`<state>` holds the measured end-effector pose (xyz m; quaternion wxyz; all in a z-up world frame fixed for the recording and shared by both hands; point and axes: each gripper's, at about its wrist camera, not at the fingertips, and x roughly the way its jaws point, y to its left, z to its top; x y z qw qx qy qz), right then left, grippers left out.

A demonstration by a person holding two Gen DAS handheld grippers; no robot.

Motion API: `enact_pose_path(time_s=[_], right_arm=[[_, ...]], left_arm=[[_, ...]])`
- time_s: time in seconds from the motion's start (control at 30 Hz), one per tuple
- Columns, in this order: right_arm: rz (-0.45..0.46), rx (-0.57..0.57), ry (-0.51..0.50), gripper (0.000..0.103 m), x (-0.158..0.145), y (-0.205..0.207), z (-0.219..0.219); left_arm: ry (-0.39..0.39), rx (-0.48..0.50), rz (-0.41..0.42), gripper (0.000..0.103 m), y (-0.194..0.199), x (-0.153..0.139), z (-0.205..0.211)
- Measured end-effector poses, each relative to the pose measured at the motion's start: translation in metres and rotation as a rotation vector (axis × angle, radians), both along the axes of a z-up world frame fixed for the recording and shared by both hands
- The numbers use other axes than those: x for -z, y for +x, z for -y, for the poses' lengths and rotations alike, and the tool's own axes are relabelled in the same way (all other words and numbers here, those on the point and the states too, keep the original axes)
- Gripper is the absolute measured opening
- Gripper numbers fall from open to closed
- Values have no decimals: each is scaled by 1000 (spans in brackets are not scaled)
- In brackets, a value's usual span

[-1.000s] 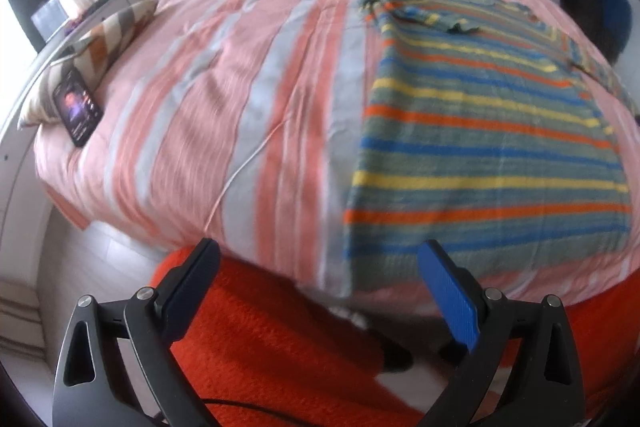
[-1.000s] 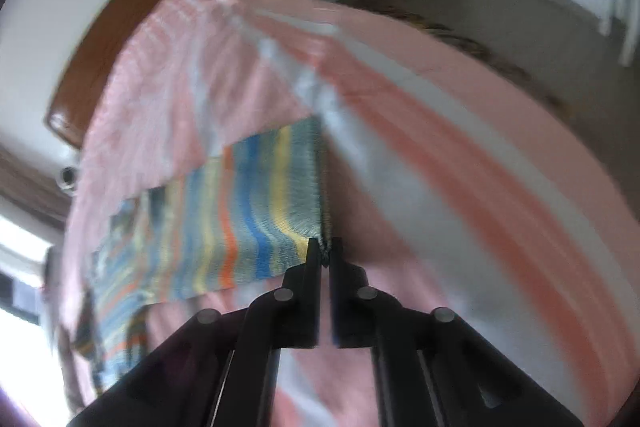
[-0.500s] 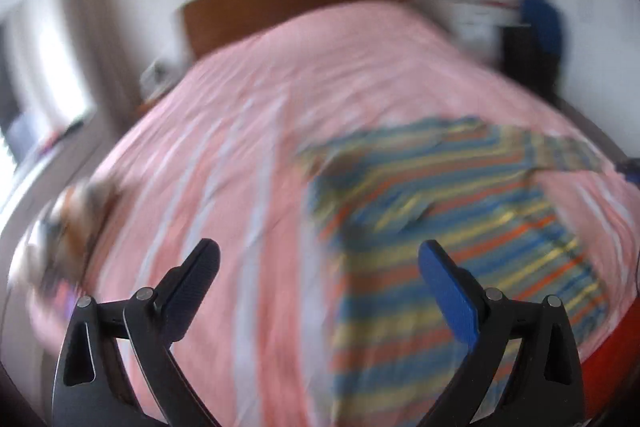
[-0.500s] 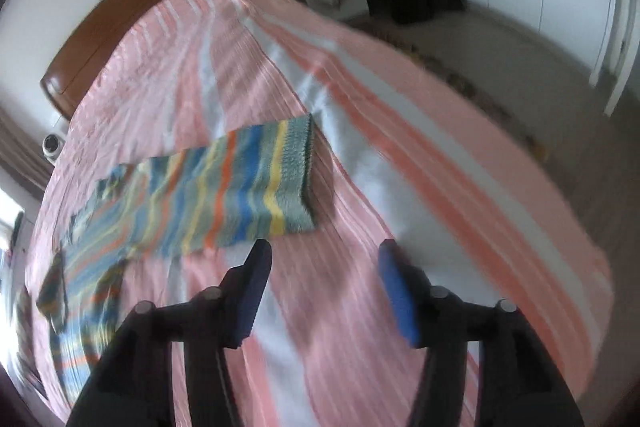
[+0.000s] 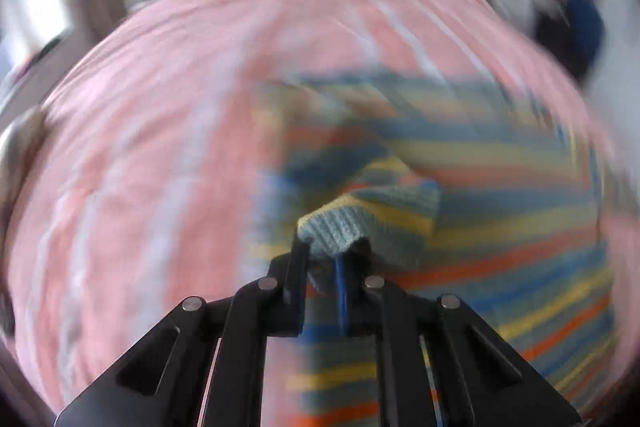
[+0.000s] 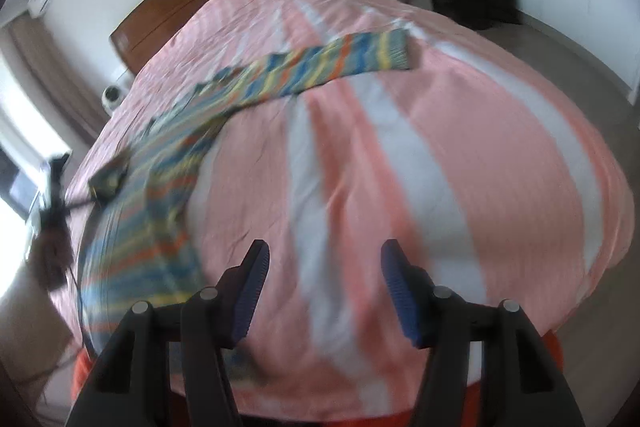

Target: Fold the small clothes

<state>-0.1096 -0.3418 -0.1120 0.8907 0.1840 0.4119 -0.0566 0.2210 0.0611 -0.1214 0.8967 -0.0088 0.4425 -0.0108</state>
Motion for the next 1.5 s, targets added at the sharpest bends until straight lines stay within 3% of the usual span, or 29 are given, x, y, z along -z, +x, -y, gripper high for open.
enact_pose_path(time_s=[0.1,0.2,0.33,0.43,0.53,0.6,0.77,0.9,1.03,1.1,1.17,1.23,1.33,1.4,1.43,1.5], right_arm=[[36,-23,-11,58,0,-1,-7],[27,-50,-6,58,9,11,-14],[-15,-74,-8,58,26,25,-24],[-15,-73,-24,59,29,27,-28],[-18,-70,-13,59,31,26,-25],[-27,-68,-18,59,33,26,-25],[-37,-76,-35,64,39,30,-29],[-35,-81,-49,68,39,30,-32],[-18,-80,-16,68,38,26,-27],[-20,-82,-11,68,35,27,-25],[0,-71,-41,68,25,26,-24],[44,-55,-79,69,11,26,-21],[70,-57,-139,74,-1,47,-15],[103,-73,-185,74,-7,67,-12],[131,-83,-213,74,-9,76,-12],[199,-112,-255,74,-13,96,-11]], left_arm=[[-60,-234,44,10,-4,-24,-86],[-12,-457,-23,9,-3,-12,-167],[76,-470,-106,6,-2,20,-192],[-16,-522,-137,5,-4,35,-204],[-173,-622,-139,5,-16,47,-227],[-222,-641,-127,5,-23,52,-235],[-131,-577,-121,5,-26,54,-225],[-202,-617,-111,11,-31,54,-241],[-163,-651,-103,13,-46,49,-246],[-171,-653,-83,25,-66,43,-246],[-151,-618,-43,60,-91,36,-233],[-95,-550,-20,73,-109,36,-208],[-71,-392,-28,76,-116,47,-168],[-43,-317,-8,85,-114,51,-148],[-24,-276,13,94,-107,53,-137],[-33,-239,34,98,-97,61,-129]])
